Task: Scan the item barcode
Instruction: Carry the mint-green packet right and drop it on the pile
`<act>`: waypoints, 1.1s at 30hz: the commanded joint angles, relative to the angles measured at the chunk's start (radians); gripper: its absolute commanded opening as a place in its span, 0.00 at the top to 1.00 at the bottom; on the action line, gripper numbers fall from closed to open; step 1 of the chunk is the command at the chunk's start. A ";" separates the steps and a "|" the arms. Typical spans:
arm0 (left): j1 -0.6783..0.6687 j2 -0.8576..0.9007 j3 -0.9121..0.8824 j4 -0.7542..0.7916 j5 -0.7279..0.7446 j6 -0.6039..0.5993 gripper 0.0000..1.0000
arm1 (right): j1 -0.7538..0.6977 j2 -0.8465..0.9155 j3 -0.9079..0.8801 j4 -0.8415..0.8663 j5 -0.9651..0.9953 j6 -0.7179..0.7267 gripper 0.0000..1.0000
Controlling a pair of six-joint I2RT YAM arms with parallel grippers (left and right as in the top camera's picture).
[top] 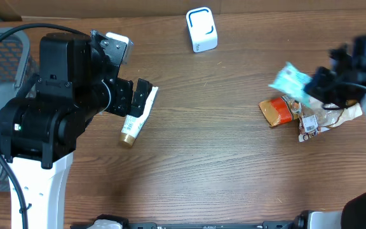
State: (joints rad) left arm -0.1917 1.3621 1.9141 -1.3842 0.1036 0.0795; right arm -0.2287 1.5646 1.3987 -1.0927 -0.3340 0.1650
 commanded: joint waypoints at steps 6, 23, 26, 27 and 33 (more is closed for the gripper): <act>0.002 0.005 0.000 0.000 -0.003 -0.013 0.00 | -0.261 -0.004 -0.261 0.197 -0.086 0.053 0.96; 0.002 0.006 0.000 0.000 -0.003 -0.013 0.00 | -0.240 -0.007 0.032 -0.005 -0.080 0.044 0.29; 0.002 0.006 0.000 0.001 -0.003 -0.013 0.00 | -0.143 -0.007 0.102 -0.006 -0.095 0.046 0.17; 0.002 0.006 0.000 0.000 -0.003 -0.013 0.00 | -0.102 -0.007 0.105 0.017 -0.116 0.049 0.08; 0.002 0.006 0.000 0.000 -0.003 -0.013 0.01 | 0.177 0.019 0.086 0.218 -0.167 0.162 0.00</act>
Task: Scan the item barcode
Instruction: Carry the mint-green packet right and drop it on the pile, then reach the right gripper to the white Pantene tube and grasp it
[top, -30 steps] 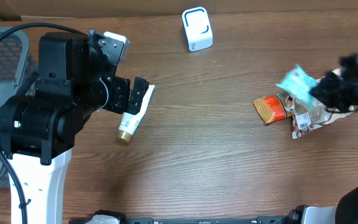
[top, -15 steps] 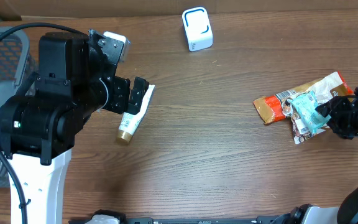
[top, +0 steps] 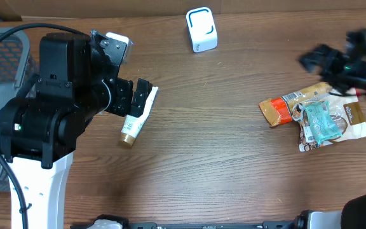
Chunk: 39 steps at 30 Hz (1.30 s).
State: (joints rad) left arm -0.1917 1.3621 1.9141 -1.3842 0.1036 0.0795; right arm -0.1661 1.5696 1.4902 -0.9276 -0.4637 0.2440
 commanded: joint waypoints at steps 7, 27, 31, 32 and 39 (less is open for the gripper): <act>0.002 0.006 0.000 0.000 -0.003 -0.013 0.00 | 0.429 0.156 -0.031 0.362 -0.034 0.276 0.00; 0.002 0.006 0.000 0.000 -0.003 -0.013 0.00 | 0.913 0.646 -0.031 0.852 0.239 0.624 0.12; 0.002 0.006 0.000 0.000 -0.003 -0.013 0.00 | 0.944 0.700 -0.031 0.943 0.238 0.624 0.15; 0.002 0.006 0.000 0.000 -0.003 -0.013 0.00 | 0.949 0.708 -0.031 0.962 0.238 0.624 0.16; 0.002 0.006 0.000 0.000 -0.003 -0.013 0.00 | 0.985 0.756 -0.031 1.045 0.255 0.616 0.27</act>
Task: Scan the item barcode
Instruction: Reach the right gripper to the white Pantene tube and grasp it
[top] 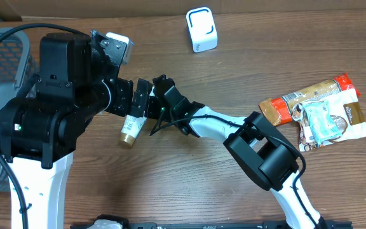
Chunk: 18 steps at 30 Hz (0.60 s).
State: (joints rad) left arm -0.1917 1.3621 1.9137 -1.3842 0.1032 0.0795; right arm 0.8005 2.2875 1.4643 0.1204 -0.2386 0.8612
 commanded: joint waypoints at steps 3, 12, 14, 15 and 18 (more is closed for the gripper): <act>0.002 0.006 0.000 0.000 -0.002 -0.013 0.00 | 0.027 0.045 -0.005 -0.030 0.033 -0.005 0.39; 0.002 0.006 0.000 0.000 -0.002 -0.013 0.00 | -0.014 0.038 -0.003 -0.264 -0.085 -0.142 0.76; 0.002 0.006 0.000 0.000 -0.002 -0.013 0.00 | -0.048 0.025 -0.003 -0.309 -0.185 -0.199 0.81; 0.002 0.006 0.000 0.000 -0.002 -0.013 0.00 | -0.068 0.017 -0.003 -0.332 -0.236 -0.227 0.83; 0.002 0.006 0.000 0.000 -0.002 -0.013 0.00 | -0.138 -0.019 -0.002 -0.416 -0.378 -0.320 0.84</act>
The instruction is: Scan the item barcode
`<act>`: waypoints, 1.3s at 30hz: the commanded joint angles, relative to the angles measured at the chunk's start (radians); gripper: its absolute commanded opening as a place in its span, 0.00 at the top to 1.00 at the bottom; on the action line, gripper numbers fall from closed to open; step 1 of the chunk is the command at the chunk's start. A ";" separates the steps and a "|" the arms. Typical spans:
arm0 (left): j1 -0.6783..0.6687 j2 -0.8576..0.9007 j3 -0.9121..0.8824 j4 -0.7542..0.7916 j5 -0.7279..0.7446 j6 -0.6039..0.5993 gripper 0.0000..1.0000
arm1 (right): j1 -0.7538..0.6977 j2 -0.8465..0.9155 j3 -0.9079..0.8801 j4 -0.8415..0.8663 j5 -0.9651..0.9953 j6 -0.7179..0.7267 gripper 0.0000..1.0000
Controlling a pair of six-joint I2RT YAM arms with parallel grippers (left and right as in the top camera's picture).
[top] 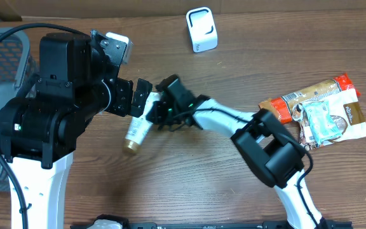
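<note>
A white tube (137, 130) with a gold cap lies slanted on the wooden table, cap toward the front. My right gripper (162, 107) has reached across from the right and sits at the tube's upper end. Its dark fingers cover that end and appear shut on it. My left gripper (134, 95) hangs just left of it, fingers apart and holding nothing. The white, blue-trimmed scanner (201, 29) stands at the back of the table.
Several snack packets (316, 111) with a teal pouch on top lie at the right. A grey basket is at the left edge. The bulky left arm (49, 108) fills the left side.
The right gripper has shifted slightly right at the tube's upper end. The tube has slid toward the front, its cap now lower in view. The left arm has not moved.
My right gripper held a teal pouch above the packets at the right. Then the pouch lay on the pile and the gripper stood clear. Then the right arm was stretched across to the tube by the still left gripper. Now it grips the tube's end.
</note>
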State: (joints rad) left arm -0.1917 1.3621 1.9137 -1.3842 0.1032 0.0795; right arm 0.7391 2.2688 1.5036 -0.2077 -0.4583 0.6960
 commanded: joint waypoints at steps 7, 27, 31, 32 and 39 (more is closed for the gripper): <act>0.002 0.006 0.000 0.000 -0.002 -0.013 0.00 | -0.261 -0.075 0.004 -0.390 -0.243 -0.428 0.76; 0.002 0.006 0.000 0.000 -0.002 -0.013 0.00 | -0.323 -0.080 0.032 -0.689 -0.267 -0.460 0.05; 0.002 0.006 0.000 0.000 -0.002 -0.013 0.00 | -0.244 -0.080 -0.011 -0.555 -0.132 -0.249 0.03; 0.002 0.006 0.000 0.000 -0.002 -0.013 0.00 | -0.224 -0.080 -0.024 -0.519 -0.100 -0.202 0.01; 0.002 0.007 0.000 0.000 -0.003 -0.013 0.00 | -0.102 -0.079 -0.116 -0.317 0.104 0.007 0.07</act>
State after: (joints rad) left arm -0.1917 1.3621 1.9137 -1.3842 0.1032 0.0795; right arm 0.5987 2.1448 1.4567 -0.5304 -0.5434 0.5686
